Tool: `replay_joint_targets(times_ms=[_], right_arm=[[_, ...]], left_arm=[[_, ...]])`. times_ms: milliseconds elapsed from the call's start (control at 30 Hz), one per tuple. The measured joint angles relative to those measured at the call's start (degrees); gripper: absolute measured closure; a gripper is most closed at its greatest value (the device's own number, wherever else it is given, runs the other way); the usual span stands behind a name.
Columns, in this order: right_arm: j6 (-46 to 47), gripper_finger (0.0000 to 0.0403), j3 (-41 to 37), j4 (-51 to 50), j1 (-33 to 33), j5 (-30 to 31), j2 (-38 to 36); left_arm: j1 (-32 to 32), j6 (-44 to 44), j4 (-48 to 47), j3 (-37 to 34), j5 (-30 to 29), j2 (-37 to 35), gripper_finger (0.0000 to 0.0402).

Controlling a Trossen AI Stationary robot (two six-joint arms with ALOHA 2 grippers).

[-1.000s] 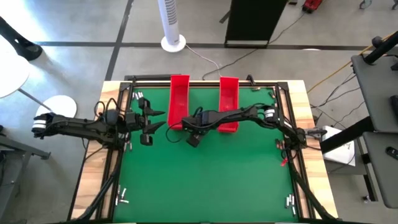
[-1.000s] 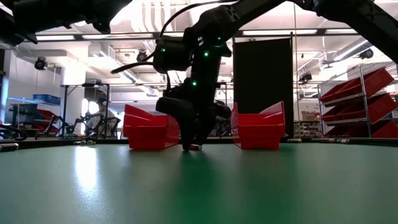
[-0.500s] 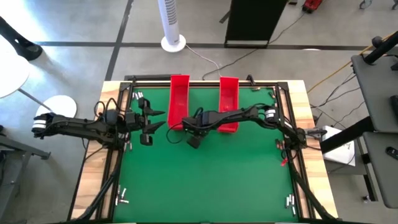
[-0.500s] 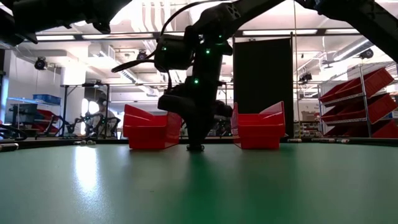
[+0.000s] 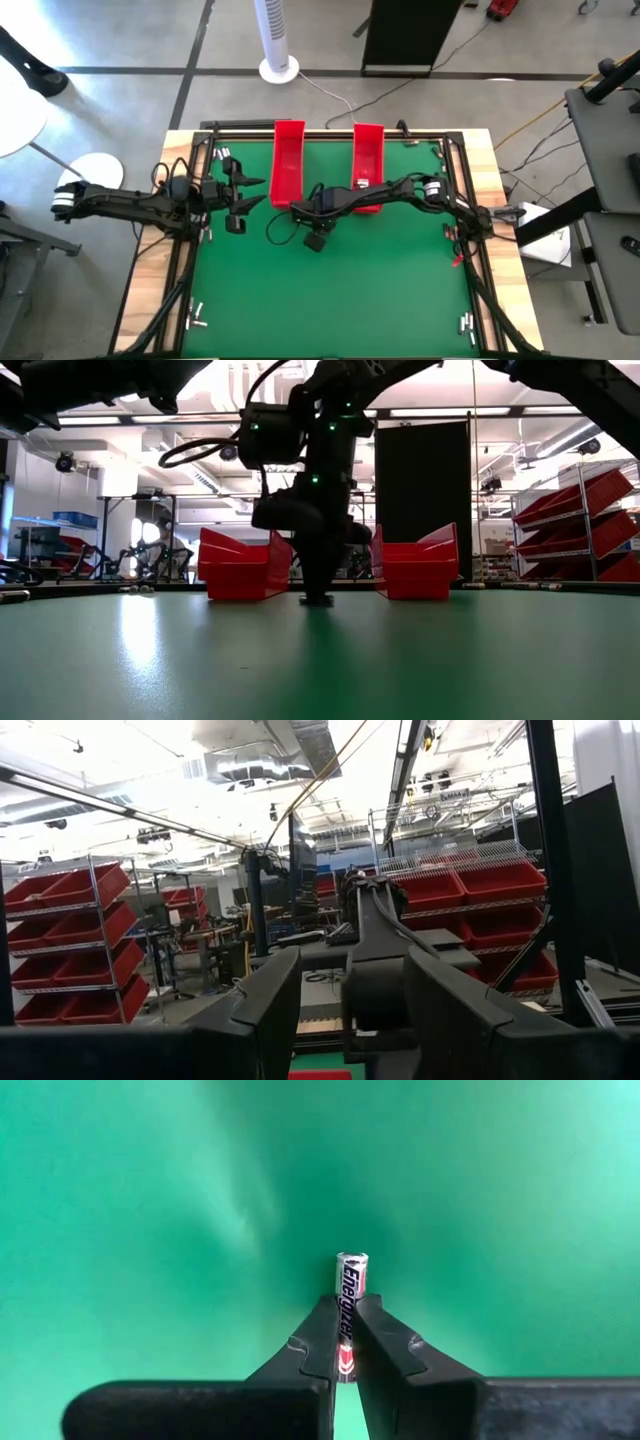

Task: Sort batteries
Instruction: Put the silver battery into the right red bin

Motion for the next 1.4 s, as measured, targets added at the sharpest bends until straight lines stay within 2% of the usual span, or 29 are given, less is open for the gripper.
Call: replay_joint_targets(times_ms=[267,467,800,1000,1233,1400], right_arm=[[-6.52,0.0386,-0.16,-8.85,4.89,-0.52,-0.05],[-9.65,0.0381,-1.95,-6.22,7.86,-0.06,-0.45],[-8.52,0.0373,-9.56,5.59,9.83,0.48,-0.7],[-8.34,0.0352,-14.48,15.42,12.37,1.68,-0.94],[-7.05,0.0323,-22.55,31.65,14.15,6.76,-1.34],[-6.9,0.033,-28.74,47.15,14.77,7.39,-1.36]], left_arm=[[0.0,0.0,0.21,0.0,0.01,0.0,0.0244],[0.0,-0.47,0.76,0.0,0.01,0.0,0.0244],[-0.01,-1.28,0.87,0.0,1.42,-0.07,0.0244],[-0.02,-1.27,0.49,0.0,1.51,-0.17,0.0244],[-0.02,-1.27,0.45,0.0,1.49,-0.27,0.0244],[-0.02,-1.57,0.81,0.0,1.49,-0.59,0.0244]])
